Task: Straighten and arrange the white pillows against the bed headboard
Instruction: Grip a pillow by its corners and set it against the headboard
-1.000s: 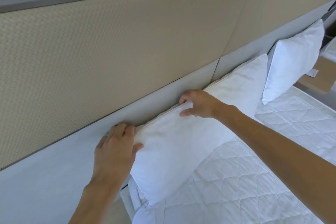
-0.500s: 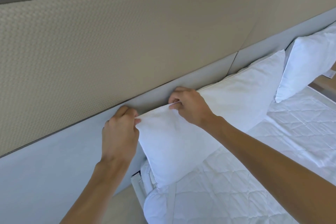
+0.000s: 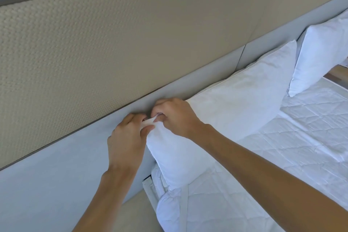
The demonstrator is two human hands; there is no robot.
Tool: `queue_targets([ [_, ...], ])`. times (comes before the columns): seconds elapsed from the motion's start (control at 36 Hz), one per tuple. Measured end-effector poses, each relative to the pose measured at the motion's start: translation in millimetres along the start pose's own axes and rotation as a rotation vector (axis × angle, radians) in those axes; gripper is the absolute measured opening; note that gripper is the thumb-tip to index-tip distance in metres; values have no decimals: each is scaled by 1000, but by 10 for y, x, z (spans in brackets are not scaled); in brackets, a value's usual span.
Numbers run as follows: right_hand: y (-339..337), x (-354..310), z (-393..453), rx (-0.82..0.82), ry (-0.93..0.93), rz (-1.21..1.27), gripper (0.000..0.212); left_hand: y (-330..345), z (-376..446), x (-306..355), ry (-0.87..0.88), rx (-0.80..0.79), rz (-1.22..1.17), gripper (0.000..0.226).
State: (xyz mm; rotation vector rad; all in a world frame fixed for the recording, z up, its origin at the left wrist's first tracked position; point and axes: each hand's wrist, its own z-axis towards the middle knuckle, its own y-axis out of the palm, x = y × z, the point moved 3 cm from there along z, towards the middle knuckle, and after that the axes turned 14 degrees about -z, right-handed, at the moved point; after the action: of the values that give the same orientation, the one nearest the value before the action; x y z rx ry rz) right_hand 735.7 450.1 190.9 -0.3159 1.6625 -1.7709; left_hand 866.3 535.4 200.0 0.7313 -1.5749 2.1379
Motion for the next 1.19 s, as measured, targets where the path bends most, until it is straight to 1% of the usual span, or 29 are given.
queue_targets([
  [0.03,30,-1,-12,12,13,26,22,8,11,12,-19,-12,38,15],
  [0.08,91,-5,-42,36,25,101,19,31,51,19,-68,-34,105,28],
  [0.17,154,-7,-115,132,67,251,10,29,134,-14,-128,-30,99,39],
  [0.19,177,-1,-155,185,110,301,6,31,157,-32,-138,-28,94,38],
  [0.28,310,-36,-330,297,306,461,17,10,192,-46,-151,-15,103,26],
  [0.36,520,-140,-519,334,453,464,26,-26,213,-20,-157,-31,113,22],
  [0.44,726,-198,-664,294,593,394,26,-42,246,-8,-149,-60,145,19],
  [0.58,910,-182,-819,188,739,488,28,-66,275,-9,-104,-57,222,20],
  [0.64,1011,-122,-913,150,811,577,28,-61,276,-21,-85,-43,228,21],
  [0.72,1298,-20,-1097,121,956,828,27,-45,283,-49,-58,-20,223,19],
  [0.81,1683,47,-1292,71,1063,932,32,-26,283,-63,-31,1,227,16],
  [0.94,2317,94,-1576,-20,1199,933,39,10,292,-121,1,22,197,12],
  [1.08,2954,37,-1847,-266,1382,936,48,1,305,-166,25,11,163,13],
  [1.11,3043,12,-1887,-282,1417,953,46,-4,305,-166,26,8,155,13],
  [1.19,3199,-19,-1942,-257,1478,945,41,-14,313,-165,37,-7,144,14],
])
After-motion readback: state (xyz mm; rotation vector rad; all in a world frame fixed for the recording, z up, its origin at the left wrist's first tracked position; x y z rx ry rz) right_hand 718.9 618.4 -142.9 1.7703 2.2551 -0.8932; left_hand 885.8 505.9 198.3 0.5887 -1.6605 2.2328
